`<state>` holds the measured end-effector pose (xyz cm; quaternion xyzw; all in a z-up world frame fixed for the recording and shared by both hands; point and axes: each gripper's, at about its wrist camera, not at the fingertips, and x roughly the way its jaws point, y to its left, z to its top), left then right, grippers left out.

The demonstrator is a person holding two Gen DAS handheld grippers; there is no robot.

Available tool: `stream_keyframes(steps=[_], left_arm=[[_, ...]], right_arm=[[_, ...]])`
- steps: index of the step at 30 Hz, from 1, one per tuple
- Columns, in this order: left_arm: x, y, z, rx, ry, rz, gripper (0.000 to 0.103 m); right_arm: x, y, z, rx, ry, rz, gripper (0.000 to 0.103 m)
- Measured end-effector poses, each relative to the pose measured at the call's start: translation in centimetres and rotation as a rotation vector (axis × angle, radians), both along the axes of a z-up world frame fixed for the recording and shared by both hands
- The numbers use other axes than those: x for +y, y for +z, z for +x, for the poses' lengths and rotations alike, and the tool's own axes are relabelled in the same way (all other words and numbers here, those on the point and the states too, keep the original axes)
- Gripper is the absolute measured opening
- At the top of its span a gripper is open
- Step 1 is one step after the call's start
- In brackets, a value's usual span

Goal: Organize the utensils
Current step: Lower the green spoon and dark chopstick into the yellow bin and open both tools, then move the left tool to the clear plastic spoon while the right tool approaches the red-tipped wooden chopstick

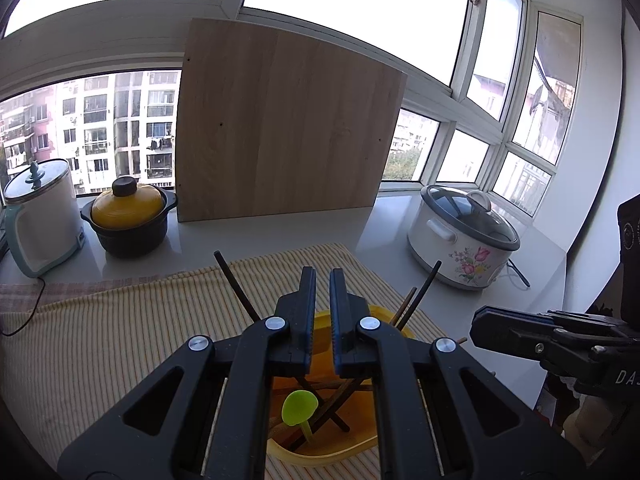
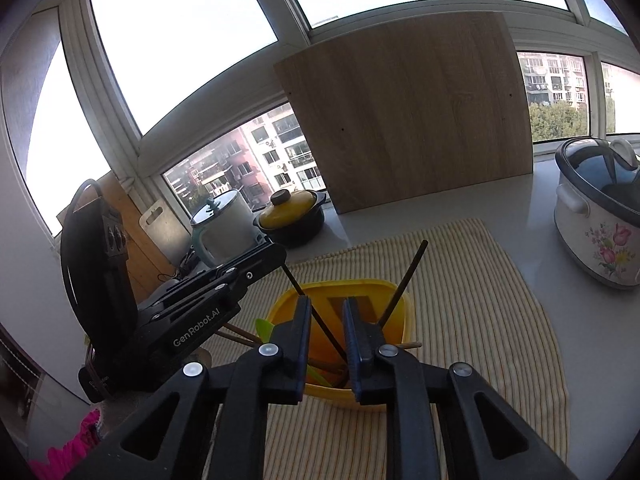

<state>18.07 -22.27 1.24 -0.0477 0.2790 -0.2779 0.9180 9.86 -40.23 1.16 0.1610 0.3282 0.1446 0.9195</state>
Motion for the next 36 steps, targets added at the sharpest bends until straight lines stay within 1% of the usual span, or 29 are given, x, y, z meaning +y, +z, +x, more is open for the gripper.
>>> stream_keyframes(steps=[1,6,10,12,13,14,18,21,23,28,33,36], left_arm=[[0.3,0.1,-0.1,0.001,0.0,-0.003,0.004],[2.4,1.1,-0.9,-0.005,0.005,-0.026,0.004],[4.8,1.8,-1.8,-0.012,0.014,-0.038,0.004],[6.3,2.1,-2.3,-0.018,0.022,-0.039,0.014],[7.0,2.2,-2.5,-0.021,0.029,-0.039,0.023],[7.8,2.3,-2.8,-0.024,0.038,-0.041,0.026],[11.2,2.2,-3.7,-0.019,0.075,-0.033,0.026],[13.9,1.6,-4.3,-0.003,0.107,-0.017,0.026],[15.7,0.8,-4.6,0.021,0.129,-0.003,0.026],[19.7,-1.7,-4.8,0.094,0.181,0.043,0.026],[22.7,-4.4,-4.7,0.19,0.197,0.057,0.026],[24.0,-6.3,-4.6,0.25,0.2,0.05,0.026]], right_arm=[[0.1,0.1,-0.1,0.0,0.001,-0.002,0.021],[1.3,0.5,-0.8,-0.016,0.009,-0.028,0.023],[3.0,1.1,-1.6,-0.034,0.046,-0.045,0.026],[4.1,1.3,-2.0,-0.046,0.065,-0.062,0.029],[4.8,1.3,-2.2,-0.051,0.079,-0.07,0.03],[5.4,1.3,-2.4,-0.054,0.093,-0.075,0.031],[7.9,1.0,-2.9,-0.055,0.154,-0.084,0.033],[9.7,0.6,-3.2,-0.043,0.2,-0.086,0.033],[11.0,0.3,-3.3,-0.036,0.228,-0.097,0.033],[14.4,-1.1,-3.0,0.0,0.301,-0.109,0.033],[18.3,-3.2,-2.6,0.059,0.376,-0.148,0.034],[20.3,-4.7,-2.2,0.083,0.395,-0.179,0.046]])
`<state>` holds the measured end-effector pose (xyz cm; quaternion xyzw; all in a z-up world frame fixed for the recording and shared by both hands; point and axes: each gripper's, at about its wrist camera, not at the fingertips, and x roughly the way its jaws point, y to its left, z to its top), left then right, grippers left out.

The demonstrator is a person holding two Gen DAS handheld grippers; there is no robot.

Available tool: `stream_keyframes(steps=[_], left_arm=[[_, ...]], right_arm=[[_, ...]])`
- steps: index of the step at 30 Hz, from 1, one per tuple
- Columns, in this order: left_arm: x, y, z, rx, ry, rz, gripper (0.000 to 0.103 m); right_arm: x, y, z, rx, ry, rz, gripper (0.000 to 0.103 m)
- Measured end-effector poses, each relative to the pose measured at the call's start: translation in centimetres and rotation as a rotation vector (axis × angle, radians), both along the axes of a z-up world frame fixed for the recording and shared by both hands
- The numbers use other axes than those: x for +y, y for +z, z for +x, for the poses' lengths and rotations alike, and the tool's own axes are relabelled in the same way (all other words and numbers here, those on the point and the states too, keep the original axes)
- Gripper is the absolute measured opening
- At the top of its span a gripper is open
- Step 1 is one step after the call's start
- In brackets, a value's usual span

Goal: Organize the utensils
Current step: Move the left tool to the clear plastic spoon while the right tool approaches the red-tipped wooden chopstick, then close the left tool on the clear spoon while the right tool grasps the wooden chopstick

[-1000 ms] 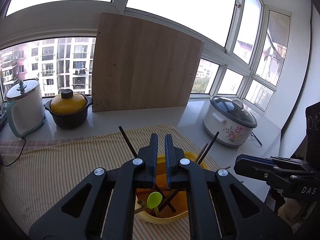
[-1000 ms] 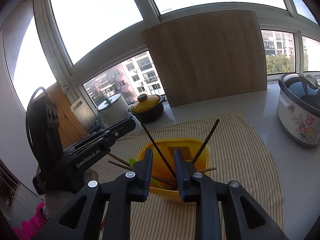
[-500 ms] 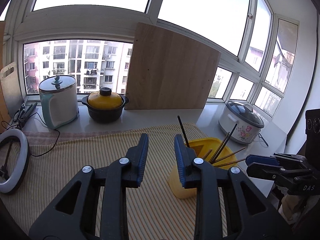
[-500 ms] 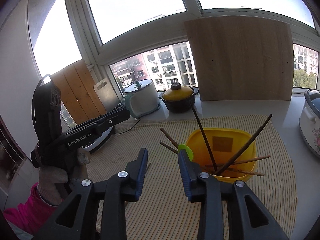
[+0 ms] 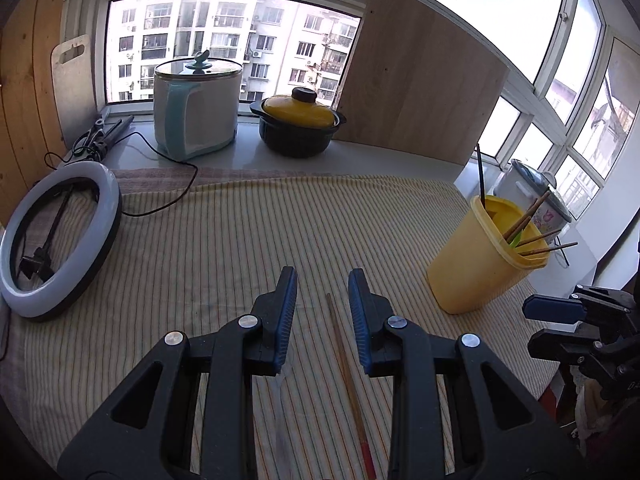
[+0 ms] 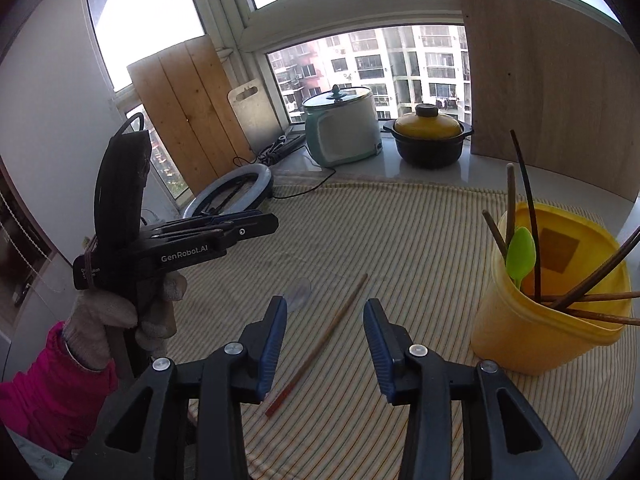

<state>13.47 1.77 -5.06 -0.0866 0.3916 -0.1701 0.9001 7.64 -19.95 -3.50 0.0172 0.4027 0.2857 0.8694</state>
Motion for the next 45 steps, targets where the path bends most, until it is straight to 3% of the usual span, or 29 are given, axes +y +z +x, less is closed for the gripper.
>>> stream_keyframes(steps=[5,13,24,33,39,43,45], left_arm=[[1.0,-3.7,-0.4,0.103,-0.008,0.014,0.026],[0.4,-7.7,-1.9,0.22,-0.072,0.08,0.026],[-0.3,-10.5,-1.6,0.314,-0.126,0.148,0.026],[-0.7,-11.0,-0.2,0.347,-0.153,0.205,0.013],[-1.1,-11.0,0.2,0.348,-0.188,0.257,0.008],[-1.3,-11.0,0.3,0.345,-0.195,0.275,0.006],[-1.4,-11.0,0.2,0.343,-0.202,0.289,0.006]], right_arm=[[2.2,-2.8,1.1,0.046,0.006,-0.062,0.047],[3.9,-7.3,3.9,0.216,0.01,-0.058,0.047],[5.3,-11.6,7.7,0.423,-0.022,-0.039,0.032],[7.1,-13.7,9.1,0.485,-0.035,-0.098,0.024],[8.3,-13.5,9.1,0.45,-0.015,-0.166,0.023],[8.5,-13.4,9.2,0.426,0.0,-0.216,0.01],[8.5,-13.4,9.3,0.424,0.007,-0.22,0.009]])
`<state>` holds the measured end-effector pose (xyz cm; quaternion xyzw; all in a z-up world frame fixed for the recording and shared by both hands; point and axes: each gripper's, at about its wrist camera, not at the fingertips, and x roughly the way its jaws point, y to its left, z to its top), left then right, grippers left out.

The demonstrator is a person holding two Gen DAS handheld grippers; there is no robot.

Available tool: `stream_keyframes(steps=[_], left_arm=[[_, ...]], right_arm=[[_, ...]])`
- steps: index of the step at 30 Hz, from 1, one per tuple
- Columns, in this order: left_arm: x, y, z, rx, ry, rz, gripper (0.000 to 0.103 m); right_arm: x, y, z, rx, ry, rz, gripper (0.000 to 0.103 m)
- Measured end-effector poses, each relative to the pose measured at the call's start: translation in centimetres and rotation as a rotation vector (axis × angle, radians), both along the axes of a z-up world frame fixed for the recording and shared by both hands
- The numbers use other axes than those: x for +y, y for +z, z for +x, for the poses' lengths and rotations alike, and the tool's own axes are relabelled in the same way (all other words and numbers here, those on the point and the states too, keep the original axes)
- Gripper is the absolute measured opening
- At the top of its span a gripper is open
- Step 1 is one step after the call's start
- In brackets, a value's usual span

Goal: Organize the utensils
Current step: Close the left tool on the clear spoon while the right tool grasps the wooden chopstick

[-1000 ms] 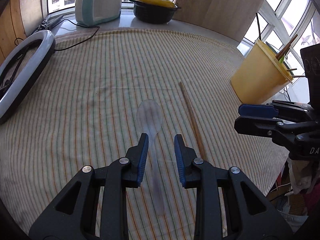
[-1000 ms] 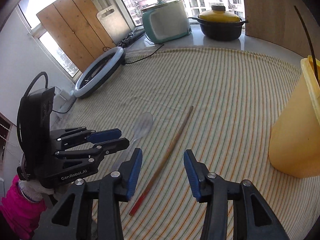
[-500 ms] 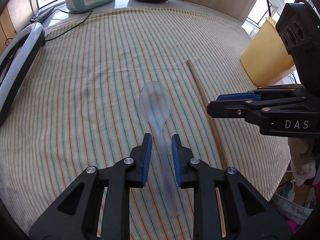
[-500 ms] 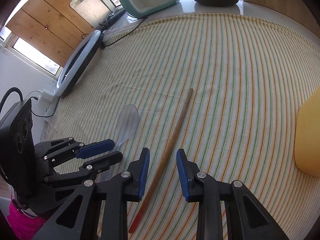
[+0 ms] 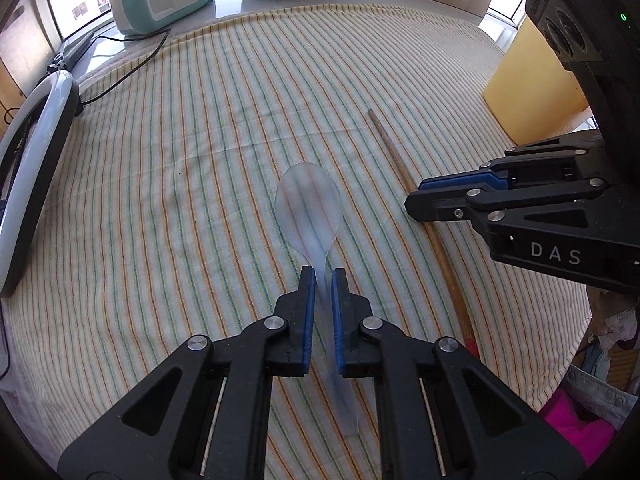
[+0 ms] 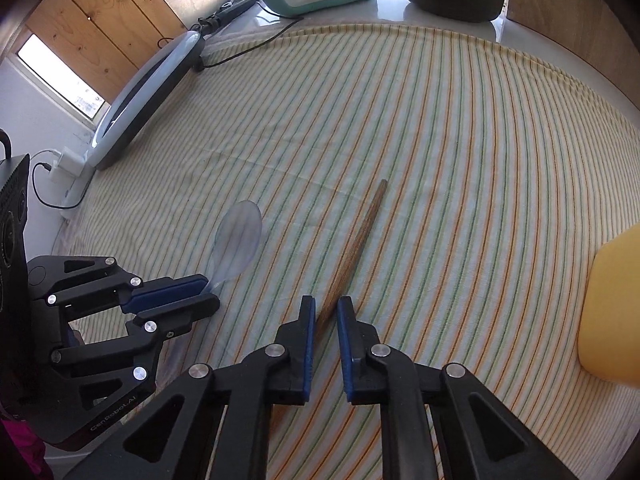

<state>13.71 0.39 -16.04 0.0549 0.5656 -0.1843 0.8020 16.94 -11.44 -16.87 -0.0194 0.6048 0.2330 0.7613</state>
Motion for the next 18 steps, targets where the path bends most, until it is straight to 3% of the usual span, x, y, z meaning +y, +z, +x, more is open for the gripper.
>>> stream_keyframes(steps=[9,14,18], left_arm=[[-0.9,0.0,0.06,0.033,-0.054,0.09,0.006],[-0.99,-0.1,0.12,0.03,-0.066,0.092,0.006],[-0.05,0.02,-0.18,0.02,-0.032,0.029,0.003]], right_arm=[[-0.19,0.15,0.03,0.009,0.009,0.0,0.007],[-0.16,0.18,-0.11,0.005,0.017,-0.007,0.007],[-0.7,0.34,-0.47,0.007,0.012,0.027,0.004]])
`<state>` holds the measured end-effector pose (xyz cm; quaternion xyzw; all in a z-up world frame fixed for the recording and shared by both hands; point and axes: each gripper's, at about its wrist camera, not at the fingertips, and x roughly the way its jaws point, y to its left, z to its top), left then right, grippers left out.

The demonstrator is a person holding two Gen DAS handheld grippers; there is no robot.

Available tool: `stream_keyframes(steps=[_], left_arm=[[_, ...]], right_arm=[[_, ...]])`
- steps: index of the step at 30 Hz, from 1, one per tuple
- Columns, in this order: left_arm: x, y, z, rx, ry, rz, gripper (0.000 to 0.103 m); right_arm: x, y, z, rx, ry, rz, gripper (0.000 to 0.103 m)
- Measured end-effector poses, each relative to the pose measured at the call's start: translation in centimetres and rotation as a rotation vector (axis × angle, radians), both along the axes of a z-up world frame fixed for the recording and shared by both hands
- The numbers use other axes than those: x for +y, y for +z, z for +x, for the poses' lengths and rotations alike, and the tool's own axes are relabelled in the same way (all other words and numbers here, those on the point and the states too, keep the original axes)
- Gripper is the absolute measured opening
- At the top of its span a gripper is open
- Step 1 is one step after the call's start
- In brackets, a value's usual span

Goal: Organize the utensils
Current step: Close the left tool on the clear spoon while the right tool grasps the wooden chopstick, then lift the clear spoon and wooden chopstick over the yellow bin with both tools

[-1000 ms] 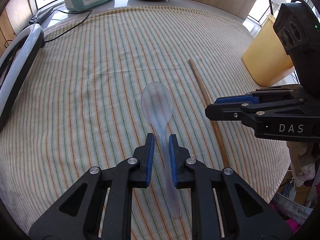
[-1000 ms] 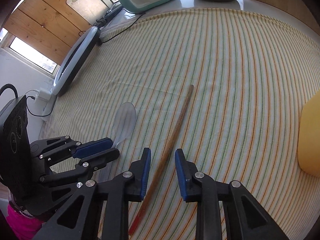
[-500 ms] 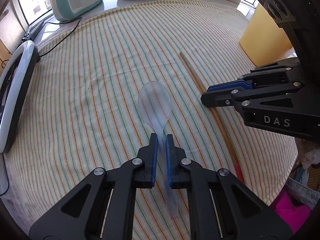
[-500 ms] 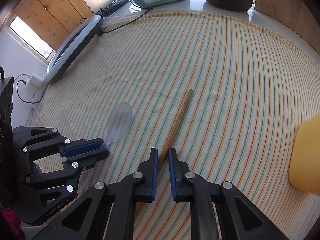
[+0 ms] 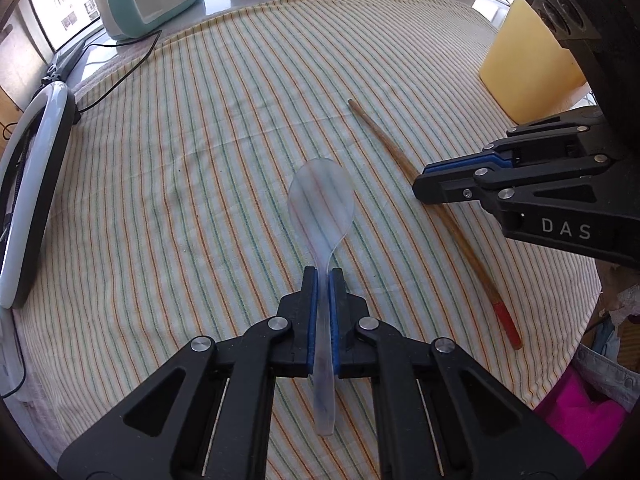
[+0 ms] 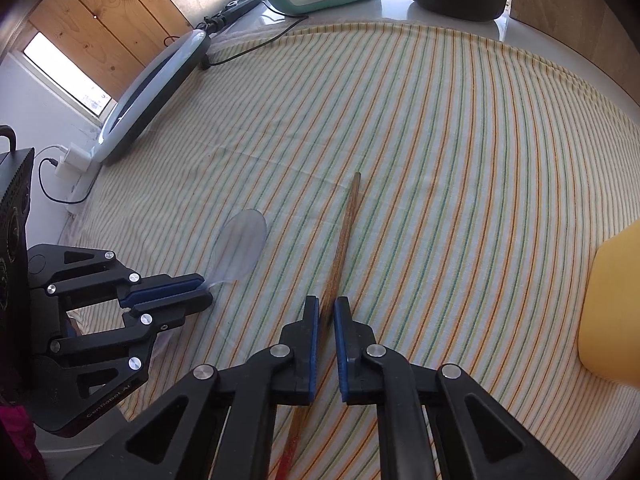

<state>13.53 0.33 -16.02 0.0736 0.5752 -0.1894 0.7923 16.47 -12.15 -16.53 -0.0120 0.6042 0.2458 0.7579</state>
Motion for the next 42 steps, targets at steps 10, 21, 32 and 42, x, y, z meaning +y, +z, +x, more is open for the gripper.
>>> stream_keyframes(steps=[10,21,32,42], left_arm=[[3.5,2.3,-1.3,-0.065,0.131,-0.195,0.003],[3.5,7.6,-2.9,-0.191,0.163,-0.354,0.003],[0.1,10.8,-2.8,-0.275,0.108,-0.414,0.003],[-3.2,14.4,-3.1,-0.35,0.042,-0.477,0.003]], right_arm=[[-1.6,2.9,-2.3,-0.084,0.003,0.081,0.003],[-4.2,7.7,-5.1,-0.228,-0.018,0.179,0.003],[-7.3,10.7,-6.8,-0.324,-0.059,0.256,0.003],[-12.0,14.8,-9.3,-0.434,-0.123,0.315,0.003]])
